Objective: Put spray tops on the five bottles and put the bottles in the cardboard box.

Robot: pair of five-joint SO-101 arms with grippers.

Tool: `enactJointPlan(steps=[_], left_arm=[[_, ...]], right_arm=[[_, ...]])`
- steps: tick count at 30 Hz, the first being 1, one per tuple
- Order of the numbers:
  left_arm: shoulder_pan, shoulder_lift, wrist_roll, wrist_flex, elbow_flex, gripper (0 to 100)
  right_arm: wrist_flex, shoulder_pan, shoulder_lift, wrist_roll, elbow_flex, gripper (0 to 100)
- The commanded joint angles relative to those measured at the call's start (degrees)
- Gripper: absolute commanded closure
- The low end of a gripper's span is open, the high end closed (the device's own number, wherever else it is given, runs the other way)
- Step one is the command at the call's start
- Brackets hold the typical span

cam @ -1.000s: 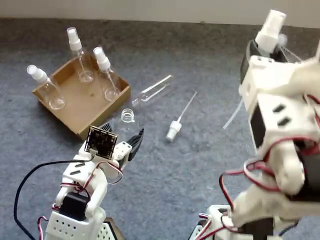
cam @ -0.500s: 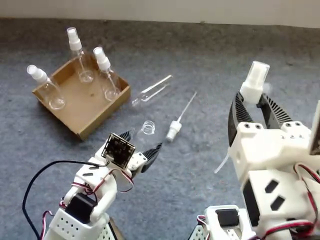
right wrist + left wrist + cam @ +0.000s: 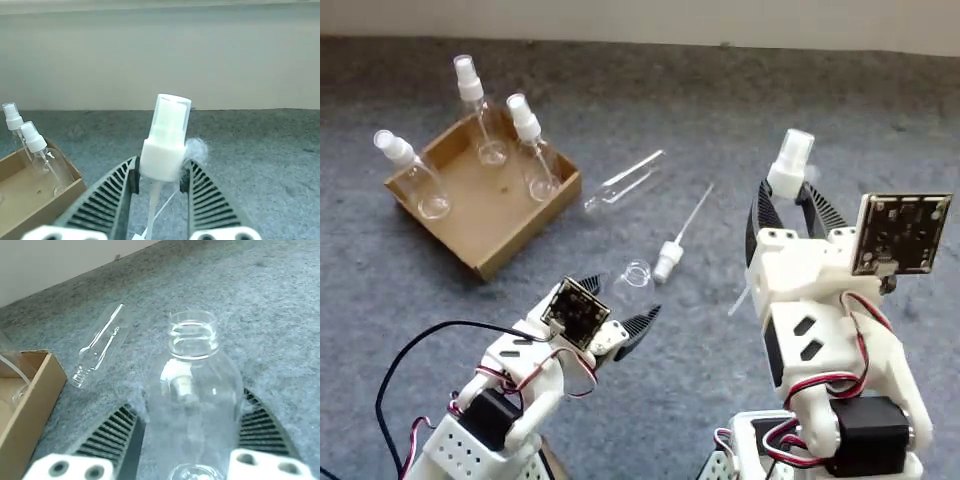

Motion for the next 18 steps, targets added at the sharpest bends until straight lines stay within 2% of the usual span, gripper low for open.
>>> enactJointPlan(steps=[1,9,18], left_arm=[[5.58,-0.75,0.26,-1.23,0.31,84],[14.73,-0.75,0.26,-1.14,1.63,84],[16.48,-0.66,0.26,-1.05,1.63,84]], right_arm=[[-6.29,-0.57,-1.54,0.18,4.18,95.0],[-15.25,-0.66,-1.71,0.09,12.35,95.0],[-17.19,-6.46,-1.89,0.09,12.62,95.0]])
